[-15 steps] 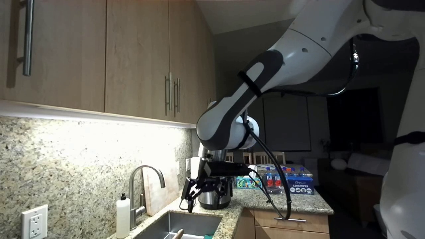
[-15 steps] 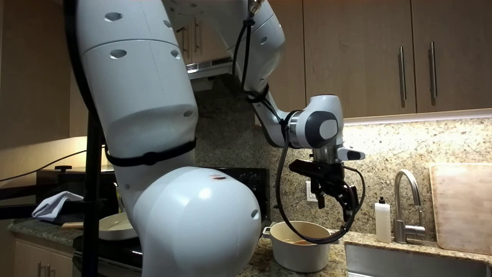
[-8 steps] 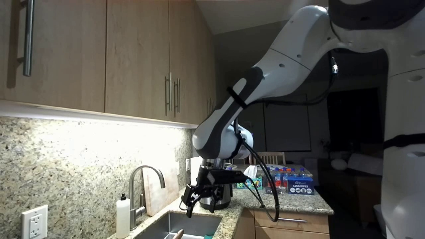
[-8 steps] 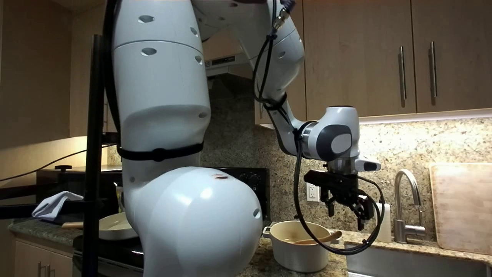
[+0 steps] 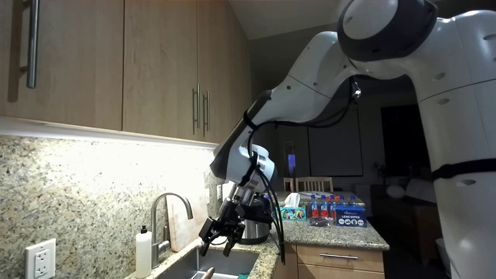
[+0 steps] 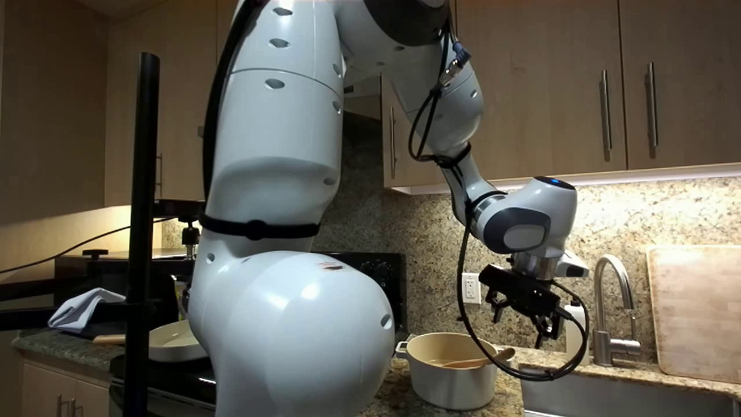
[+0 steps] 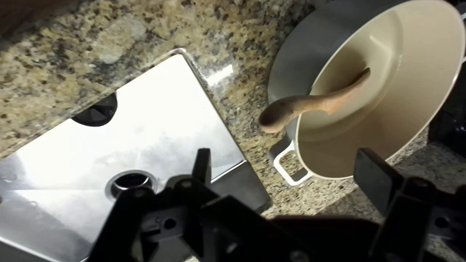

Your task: Pick up the cooking stick and stir in the pot

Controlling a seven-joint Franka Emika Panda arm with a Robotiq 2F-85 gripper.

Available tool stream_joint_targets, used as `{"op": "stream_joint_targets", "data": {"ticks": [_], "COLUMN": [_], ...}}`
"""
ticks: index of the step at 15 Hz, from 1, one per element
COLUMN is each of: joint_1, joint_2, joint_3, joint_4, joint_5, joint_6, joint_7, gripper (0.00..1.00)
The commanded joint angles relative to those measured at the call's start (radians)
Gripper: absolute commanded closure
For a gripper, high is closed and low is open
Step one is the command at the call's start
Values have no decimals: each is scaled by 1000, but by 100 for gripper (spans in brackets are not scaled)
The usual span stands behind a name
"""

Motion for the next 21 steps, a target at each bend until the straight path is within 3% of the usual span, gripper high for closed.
{"op": "stream_joint_targets", "data": {"ticks": [1,6,13,16,20,21], "joint_1": [-70,-116,-169,-172,-159,-158], "joint_2": [100,219,261,255,264,267], "joint_3": [16,25,71,63,51,51], "joint_4": [82,141,137,126,139,143], "joint_5": [136,105,291,384,422,425], "joint_6": [-140,-251,-235,-234,-236,-240], "joint_7": [-214,-252,-368,-433,-474,-476], "gripper": [0,0,0,0,0,25]}}
